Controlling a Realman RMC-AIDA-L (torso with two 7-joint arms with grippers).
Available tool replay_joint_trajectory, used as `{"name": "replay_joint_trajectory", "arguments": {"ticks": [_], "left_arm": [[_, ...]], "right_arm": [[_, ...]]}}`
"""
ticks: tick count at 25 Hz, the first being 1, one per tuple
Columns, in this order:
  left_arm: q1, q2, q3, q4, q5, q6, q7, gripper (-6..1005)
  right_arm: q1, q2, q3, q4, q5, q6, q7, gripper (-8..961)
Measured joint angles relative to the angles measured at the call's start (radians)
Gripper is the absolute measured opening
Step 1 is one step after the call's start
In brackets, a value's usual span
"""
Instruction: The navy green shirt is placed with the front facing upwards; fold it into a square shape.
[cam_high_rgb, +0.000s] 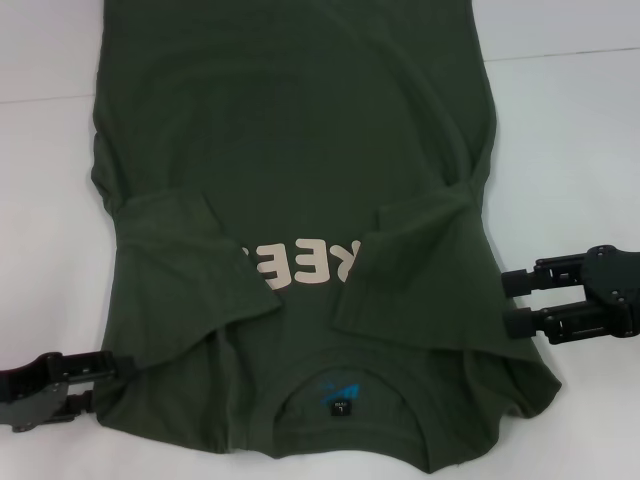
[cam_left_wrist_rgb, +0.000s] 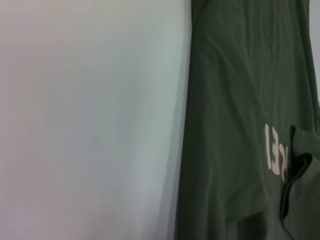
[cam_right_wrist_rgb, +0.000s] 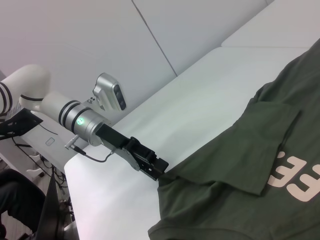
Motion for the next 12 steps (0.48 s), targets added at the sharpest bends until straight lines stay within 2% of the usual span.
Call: {"name": "replay_joint_trajectory", "arguments": {"ticks": [12], "left_arm": [[-0.002,-0.002,0.001,0.001,0.004,0.005,-0.003,669]], "right_arm": [[0.001,0.000,0.002,0.000,0.002,0.000,0.000,758]]}}
